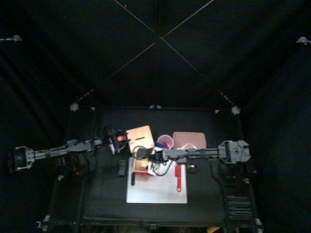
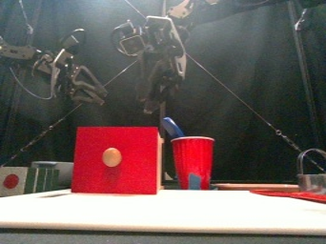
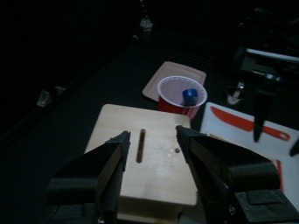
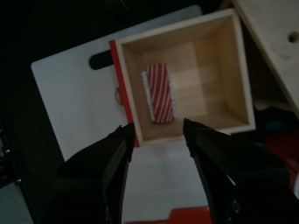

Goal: Grab salmon sushi

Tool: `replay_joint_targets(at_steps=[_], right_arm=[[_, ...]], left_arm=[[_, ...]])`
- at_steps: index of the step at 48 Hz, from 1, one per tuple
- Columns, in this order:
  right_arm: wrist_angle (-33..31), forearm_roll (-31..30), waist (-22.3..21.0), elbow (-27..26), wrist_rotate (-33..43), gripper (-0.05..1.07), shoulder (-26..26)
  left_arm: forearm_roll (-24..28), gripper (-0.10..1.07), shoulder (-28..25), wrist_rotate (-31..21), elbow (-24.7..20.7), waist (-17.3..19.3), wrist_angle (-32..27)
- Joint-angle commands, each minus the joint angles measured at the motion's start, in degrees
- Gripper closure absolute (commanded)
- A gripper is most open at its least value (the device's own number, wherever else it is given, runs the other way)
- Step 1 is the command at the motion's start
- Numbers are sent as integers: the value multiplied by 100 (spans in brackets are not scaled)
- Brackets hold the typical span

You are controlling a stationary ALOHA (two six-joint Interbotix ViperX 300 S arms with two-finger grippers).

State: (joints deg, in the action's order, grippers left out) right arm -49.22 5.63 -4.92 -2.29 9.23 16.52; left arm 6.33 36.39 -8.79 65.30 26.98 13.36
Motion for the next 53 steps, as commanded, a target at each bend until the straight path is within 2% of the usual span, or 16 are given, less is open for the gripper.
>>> replay_joint_targets(at_steps=[1,18,31,42,53], right_arm=[[-70,62,-132,-281,-141,18,18],[-554,703,-264,-940,-809,18,650],[-642,633,-237,-958,-835,17,817],[-677,510,-246,-976,-817,4,896],[-686,431,-264,-984,-826,4,1011]], left_arm=[[105,13,0,9,-44,88,-44],[132,13,0,0,-18,290,-105],[123,13,0,-9,44,290,-114],[123,13,0,-9,44,290,-158],[123,13,0,-9,53,308,-193]])
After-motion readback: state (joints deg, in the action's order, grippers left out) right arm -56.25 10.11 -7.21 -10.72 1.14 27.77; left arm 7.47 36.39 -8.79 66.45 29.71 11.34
